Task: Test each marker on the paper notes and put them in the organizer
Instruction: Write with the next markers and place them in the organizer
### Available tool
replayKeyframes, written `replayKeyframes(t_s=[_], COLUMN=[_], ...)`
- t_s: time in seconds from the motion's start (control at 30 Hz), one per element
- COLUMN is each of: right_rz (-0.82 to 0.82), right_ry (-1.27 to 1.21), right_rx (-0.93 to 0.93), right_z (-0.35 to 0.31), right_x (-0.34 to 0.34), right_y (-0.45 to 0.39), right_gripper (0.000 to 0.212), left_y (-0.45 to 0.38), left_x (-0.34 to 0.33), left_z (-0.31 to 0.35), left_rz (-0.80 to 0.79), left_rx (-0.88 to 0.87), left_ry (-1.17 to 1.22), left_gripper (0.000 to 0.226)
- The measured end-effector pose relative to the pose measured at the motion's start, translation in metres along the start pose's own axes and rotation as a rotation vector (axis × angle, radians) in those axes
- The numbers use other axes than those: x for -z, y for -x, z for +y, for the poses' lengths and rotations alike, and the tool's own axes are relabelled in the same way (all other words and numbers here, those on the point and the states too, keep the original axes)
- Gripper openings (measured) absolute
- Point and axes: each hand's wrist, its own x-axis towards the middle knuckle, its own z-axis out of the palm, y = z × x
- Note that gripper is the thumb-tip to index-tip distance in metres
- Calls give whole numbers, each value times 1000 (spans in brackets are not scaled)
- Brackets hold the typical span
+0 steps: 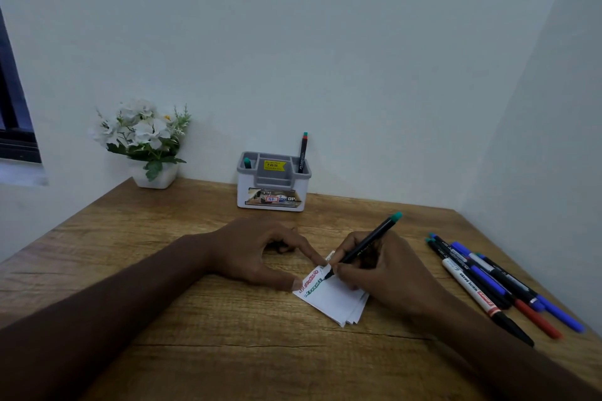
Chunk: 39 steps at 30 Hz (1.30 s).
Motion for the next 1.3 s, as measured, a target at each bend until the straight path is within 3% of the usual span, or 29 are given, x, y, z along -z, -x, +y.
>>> replayKeyframes(t_s=[0.83,0.93,1.07,1.13,1.3], right_rz=[43,81,313,337,294], right_ry=[-1,-267,-618,-732,-953], right_rx=[-70,-111,-88,-93,-104], right_z=[1,0,8,9,-3], right_x=[-1,2,16,19,20], right_y=[2,-2,-8,-10,-11], right_gripper=[11,7,13,11,40], left_y=[1,4,8,8,-3], left_x=[0,0,-2,-4,-11], left_z=[4,5,4,5,20], left_rz=[-1,-5,60,125,294], left_rx=[4,32,131,173,145], left_ry=[-30,-29,97,186,15], left_gripper=[47,50,46,33,18])
